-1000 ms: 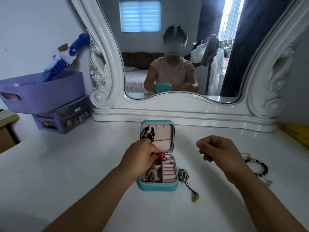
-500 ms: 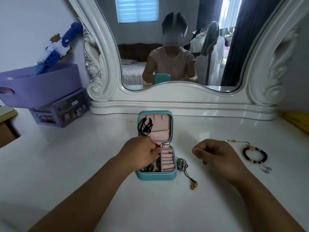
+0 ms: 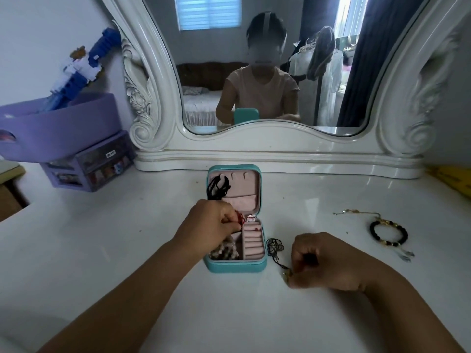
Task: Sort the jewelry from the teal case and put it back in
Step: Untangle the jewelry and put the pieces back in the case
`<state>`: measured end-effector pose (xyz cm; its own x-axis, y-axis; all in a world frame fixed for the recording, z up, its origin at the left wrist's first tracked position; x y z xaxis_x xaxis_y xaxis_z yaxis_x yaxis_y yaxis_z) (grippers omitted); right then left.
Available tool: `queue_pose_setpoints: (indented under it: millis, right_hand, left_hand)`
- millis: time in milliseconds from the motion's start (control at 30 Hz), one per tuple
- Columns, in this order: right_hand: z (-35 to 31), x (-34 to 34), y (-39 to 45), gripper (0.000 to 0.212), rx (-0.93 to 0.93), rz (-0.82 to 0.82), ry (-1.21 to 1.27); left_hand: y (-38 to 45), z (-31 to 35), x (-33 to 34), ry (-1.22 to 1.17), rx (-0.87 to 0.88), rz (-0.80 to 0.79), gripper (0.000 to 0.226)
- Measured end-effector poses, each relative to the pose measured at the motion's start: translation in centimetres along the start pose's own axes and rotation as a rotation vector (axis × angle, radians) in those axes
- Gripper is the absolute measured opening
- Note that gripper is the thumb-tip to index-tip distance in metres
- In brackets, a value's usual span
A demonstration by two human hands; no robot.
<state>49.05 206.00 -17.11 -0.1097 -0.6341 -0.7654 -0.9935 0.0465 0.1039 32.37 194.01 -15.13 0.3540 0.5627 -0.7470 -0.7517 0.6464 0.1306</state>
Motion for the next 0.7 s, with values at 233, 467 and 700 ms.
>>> queue_pose_setpoints:
  millis: [233,467,700]
  right_hand:
    - [0.5,0.1,0.5,0.04,-0.002,0.081,-0.027]
    - [0.1,0.3,1.9,0.04,-0.076,-0.008,-0.097]
    - [0.0,0.1,2.1,0.004,-0.101,0.132,-0.129]
  left_hand:
    - [0.5,0.0,0.8,0.254,0.079,-0.175,0.029]
    - [-0.7,0.3,-0.3,0.186,0.133,-0.012,0.03]
    - [-2.3,-1.2,-2.8,-0.054,0.14,0.217,0.046]
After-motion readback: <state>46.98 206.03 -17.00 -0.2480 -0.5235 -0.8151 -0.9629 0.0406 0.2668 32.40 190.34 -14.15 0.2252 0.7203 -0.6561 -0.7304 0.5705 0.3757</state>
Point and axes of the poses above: each hand's wrist, its own y-axis towards the middle knuckle, its own x-axis out of the palm, z = x × y, the point moved 5 cm from there along y, towards the middle knuckle, and after that the axes turned 15 degrees about -x, right-handed, at the moved point
